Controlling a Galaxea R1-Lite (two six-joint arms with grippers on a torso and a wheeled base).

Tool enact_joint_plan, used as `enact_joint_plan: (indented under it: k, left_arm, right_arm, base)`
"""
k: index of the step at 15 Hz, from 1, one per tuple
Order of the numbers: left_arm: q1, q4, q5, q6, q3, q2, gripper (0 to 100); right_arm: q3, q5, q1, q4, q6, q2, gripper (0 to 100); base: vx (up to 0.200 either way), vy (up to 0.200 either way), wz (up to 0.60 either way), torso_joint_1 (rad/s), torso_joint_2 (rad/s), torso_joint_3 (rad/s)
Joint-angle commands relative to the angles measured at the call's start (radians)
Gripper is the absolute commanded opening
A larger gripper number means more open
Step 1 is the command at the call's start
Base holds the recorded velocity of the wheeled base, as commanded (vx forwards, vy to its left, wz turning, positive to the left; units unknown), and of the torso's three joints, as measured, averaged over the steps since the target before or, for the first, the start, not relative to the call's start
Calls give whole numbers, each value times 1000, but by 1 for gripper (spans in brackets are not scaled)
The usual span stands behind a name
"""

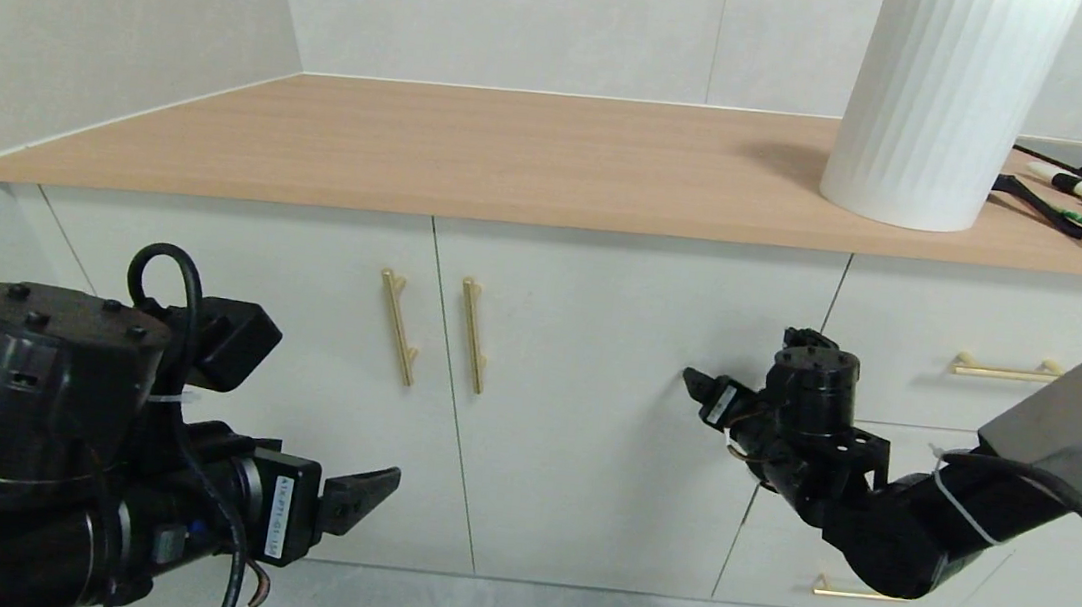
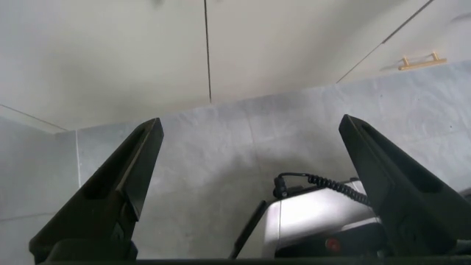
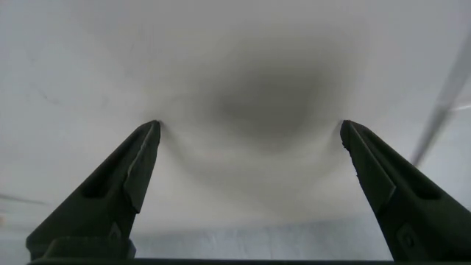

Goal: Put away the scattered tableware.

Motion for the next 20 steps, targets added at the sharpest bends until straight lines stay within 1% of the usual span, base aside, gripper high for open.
enact_joint_plan:
  k: [1,3,5,6,7,8,9,10,11,12,13,14,15,16,17,18,19,20]
  left_arm:
    - [1,-2,3,1,3,-17,100]
    - [9,-2,9,4,9,-66,100]
    - [13,-3,24,13,37,-156,100]
    - [13,-3,24,13,37,-156,100]
    - [20,1,63,18,93,-282,100]
    - [21,3,78,21,146,-356,100]
    - [38,3,103,24,212,-449,100]
    - [49,3,107,26,248,-506,100]
    - [81,10,112,29,330,-666,100]
    - [107,40,113,36,356,-770,100]
    - [151,119,113,65,366,-899,100]
    - [193,207,112,102,363,-1003,100]
    - [242,290,112,157,363,-1114,100]
    - [290,339,110,208,366,-1187,100]
    - [323,365,107,237,365,-1244,100]
    - [329,363,118,239,360,-1272,100]
    - [329,343,162,200,343,-1264,100]
    - [348,333,172,176,343,-1250,100]
  right_arm:
    - [109,52,20,7,-42,-155,100]
    - [208,48,20,6,-115,-300,100]
    - [314,43,12,9,-148,-484,100]
    - [314,43,12,9,-148,-484,100]
    - [465,6,-6,13,-210,-693,100]
    - [546,-11,-50,12,-256,-793,100]
    - [626,-12,-89,15,-300,-914,100]
    - [664,-9,-115,21,-322,-989,100]
    - [748,-4,-204,82,-377,-1150,100]
    - [781,2,-247,145,-411,-1261,100]
    - [791,14,-279,260,-427,-1397,100]
    - [782,14,-293,383,-450,-1520,100]
    - [756,8,-293,512,-480,-1646,100]
    - [732,6,-294,659,-501,-1781,100]
    - [699,6,-307,771,-526,-1866,100]
    - [676,8,-336,869,-546,-1929,100]
    - [670,11,-383,937,-578,-1988,100]
    - [684,12,-426,952,-610,-2018,100]
  base:
    - [0,0,0,0,0,0]
    - [0,0,0,0,0,0]
    - [0,0,0,0,0,0]
    - [0,0,0,0,0,0]
    - [0,0,0,0,0,0]
    - [0,0,0,0,0,0]
    - [0,0,0,0,0,0]
    - [0,0,0,0,0,0]
    - [0,0,0,0,0,0]
    - [0,0,0,0,0,0]
    - [0,0,0,0,0,0]
    - [0,0,0,0,0,0]
    - [0,0,0,0,0,0]
    - [0,0,0,0,0,0]
    - [0,0,0,0,0,0]
    - [0,0,0,0,0,0]
    - [0,0,0,0,0,0]
    - [0,0,0,0,0,0]
